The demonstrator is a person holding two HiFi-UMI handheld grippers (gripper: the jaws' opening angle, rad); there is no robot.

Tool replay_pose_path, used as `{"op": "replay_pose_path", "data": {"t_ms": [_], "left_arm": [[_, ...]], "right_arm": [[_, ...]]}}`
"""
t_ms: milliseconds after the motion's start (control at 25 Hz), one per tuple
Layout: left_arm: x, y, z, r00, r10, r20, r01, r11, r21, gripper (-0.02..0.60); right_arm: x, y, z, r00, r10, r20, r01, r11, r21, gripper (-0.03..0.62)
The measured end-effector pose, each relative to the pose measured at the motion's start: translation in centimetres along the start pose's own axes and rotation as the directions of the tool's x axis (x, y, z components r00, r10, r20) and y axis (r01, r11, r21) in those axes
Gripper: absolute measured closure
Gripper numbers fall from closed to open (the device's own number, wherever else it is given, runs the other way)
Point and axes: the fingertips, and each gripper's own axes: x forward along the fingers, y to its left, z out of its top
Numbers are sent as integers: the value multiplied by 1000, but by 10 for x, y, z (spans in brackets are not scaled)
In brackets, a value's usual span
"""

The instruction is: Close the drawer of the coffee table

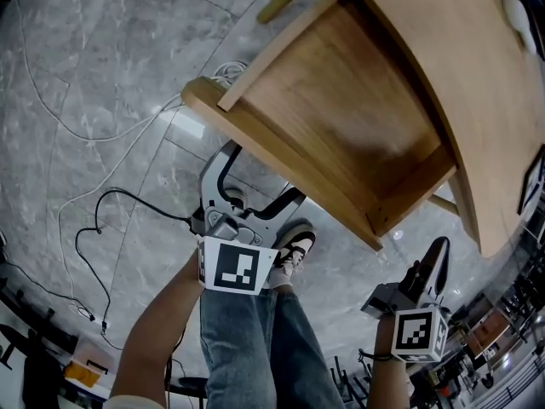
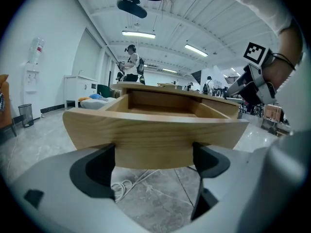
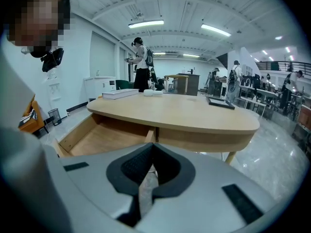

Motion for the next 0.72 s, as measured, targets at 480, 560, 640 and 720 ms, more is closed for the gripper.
{"op": "replay_pose_path", "data": {"t_ms": [480, 560, 640, 720], "left_arm": [[0, -1, 34, 999, -16, -44, 19, 997, 69, 81], [3, -2, 41, 999, -15, -51, 19, 997, 74, 81], [5, -2, 44, 998, -16, -66, 22, 996, 81, 81], [7, -2, 47, 997, -17, -80, 24, 996, 87, 81]], "right_arm": [[-1, -23, 3, 1000, -28, -9, 29, 993, 117, 594], [1, -30, 8, 999, -37, -8, 38, 991, 128, 594], [2, -35, 12, 999, -46, -4, 46, 990, 137, 594], [1, -42, 12, 998, -64, -2, 64, 985, 161, 594]]}}
